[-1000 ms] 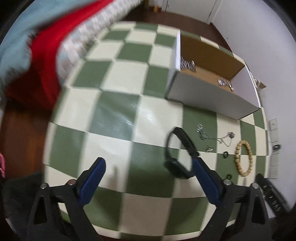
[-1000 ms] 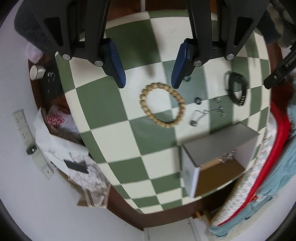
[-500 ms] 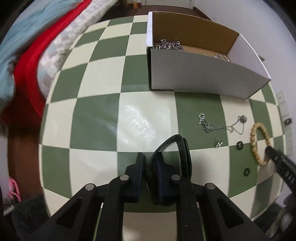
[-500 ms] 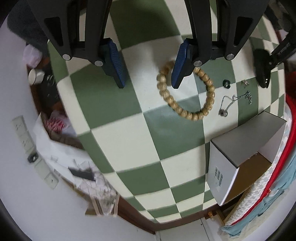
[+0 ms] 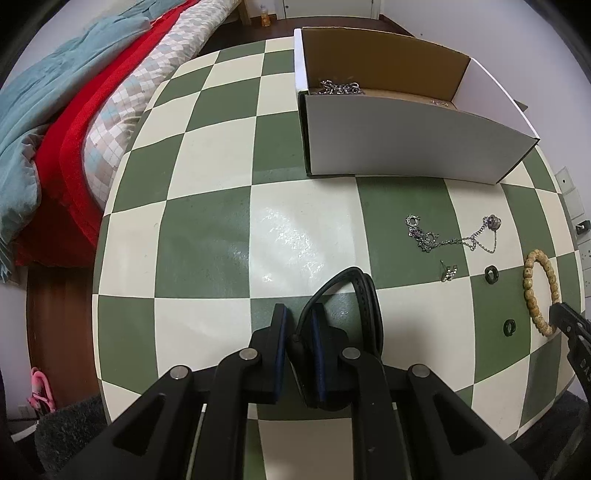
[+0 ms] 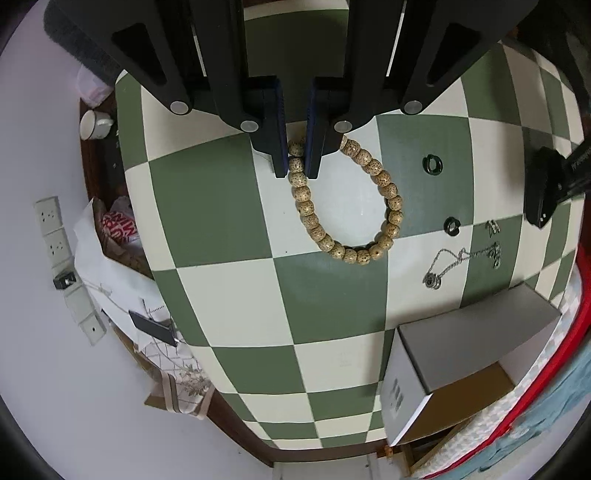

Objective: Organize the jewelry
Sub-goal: 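Carry the watch band and bead bracelet into the box and release both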

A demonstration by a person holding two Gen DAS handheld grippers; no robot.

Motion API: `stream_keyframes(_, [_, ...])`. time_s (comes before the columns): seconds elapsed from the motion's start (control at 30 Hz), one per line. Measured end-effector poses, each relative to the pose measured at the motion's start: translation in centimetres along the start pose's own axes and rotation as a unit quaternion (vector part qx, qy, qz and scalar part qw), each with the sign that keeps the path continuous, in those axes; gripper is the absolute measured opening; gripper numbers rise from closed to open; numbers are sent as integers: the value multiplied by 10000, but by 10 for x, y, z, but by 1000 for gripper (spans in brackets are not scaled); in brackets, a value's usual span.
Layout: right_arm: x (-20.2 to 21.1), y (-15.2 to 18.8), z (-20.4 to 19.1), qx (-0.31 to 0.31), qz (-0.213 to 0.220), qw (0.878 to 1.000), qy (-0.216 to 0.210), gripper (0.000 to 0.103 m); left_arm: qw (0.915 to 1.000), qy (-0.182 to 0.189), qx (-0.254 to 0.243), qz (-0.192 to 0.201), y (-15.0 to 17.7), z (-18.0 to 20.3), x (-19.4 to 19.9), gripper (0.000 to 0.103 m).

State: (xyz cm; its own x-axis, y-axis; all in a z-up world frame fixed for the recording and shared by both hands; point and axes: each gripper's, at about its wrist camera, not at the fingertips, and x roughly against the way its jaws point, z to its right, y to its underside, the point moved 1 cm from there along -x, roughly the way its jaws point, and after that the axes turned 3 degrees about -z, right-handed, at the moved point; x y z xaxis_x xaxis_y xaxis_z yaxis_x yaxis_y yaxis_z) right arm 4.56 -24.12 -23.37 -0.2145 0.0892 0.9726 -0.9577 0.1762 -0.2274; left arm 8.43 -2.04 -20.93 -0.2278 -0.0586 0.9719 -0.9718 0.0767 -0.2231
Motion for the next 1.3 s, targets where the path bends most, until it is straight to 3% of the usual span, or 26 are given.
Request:
stream_keyframes(0.67, [1, -3, -15, 185, 144, 9987, 447, 10, 10000, -8, 4, 58, -3, -6, -4, 10])
stream_keyframes(1.0, [32, 0, -17, -72, 521, 9985, -156, 9, 9977, 336, 195, 562, -15, -5, 56, 10])
stream_keyframes(1.3, [111, -43, -48, 89, 1269, 9883, -842, 9, 9911, 594, 307, 1153, -62, -8, 112, 10])
